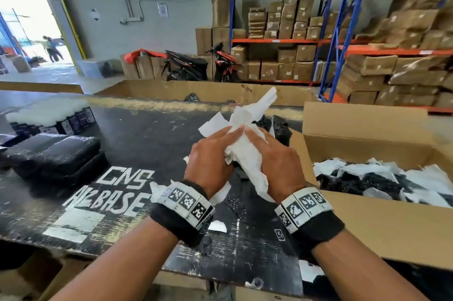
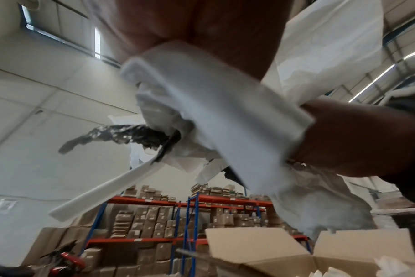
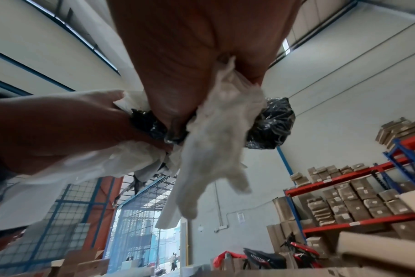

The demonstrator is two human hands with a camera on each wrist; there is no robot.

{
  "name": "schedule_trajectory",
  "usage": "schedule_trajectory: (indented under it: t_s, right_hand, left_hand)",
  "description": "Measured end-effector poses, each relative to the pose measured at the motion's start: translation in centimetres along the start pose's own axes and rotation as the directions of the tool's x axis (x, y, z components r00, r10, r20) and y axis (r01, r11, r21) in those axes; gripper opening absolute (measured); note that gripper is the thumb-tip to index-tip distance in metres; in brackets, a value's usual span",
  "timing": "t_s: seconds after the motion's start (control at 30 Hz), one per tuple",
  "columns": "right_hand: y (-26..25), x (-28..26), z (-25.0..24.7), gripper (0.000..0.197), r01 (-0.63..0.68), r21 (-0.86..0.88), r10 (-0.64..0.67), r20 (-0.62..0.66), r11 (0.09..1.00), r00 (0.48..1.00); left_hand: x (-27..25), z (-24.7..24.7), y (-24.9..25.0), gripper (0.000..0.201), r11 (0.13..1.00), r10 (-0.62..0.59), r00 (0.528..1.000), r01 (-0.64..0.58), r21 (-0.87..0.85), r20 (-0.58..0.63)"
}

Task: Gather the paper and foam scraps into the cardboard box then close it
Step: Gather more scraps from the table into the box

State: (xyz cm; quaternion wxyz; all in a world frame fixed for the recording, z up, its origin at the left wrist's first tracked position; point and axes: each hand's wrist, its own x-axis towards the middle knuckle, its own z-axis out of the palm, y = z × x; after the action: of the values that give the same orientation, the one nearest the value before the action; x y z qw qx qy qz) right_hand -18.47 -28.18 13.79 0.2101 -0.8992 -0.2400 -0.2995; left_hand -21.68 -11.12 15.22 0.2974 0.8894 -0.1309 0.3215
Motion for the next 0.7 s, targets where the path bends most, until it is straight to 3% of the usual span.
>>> schedule_trajectory:
  t_s: [0.2,0.47,0.7]
  right_hand:
    - [4.9,-2.0,-6.4,0.073,-0.098,-0.075,0.092,-0.081,0.992,0.992]
    - [12.7,-5.4,-14.3,0.074,-0.192,-0.199,0.182,-0.067,0.961,0.981]
    - [22.2,-5.4,-18.6,0.062,-0.2,-0.189,0.201,-0.015,0.961,0.98]
  left_hand:
    - [3.0,4.2,6.3,0.074,0.992,0.098,0.993,-0.093,-0.08,0.059]
    - [5.4,11.3,14.8,0.071,0.962,0.217,0.964,-0.185,-0.199,0.155]
    - [9.4,17.7,21.6,0.064,0.963,0.268,0.926,-0.251,-0.098,0.266]
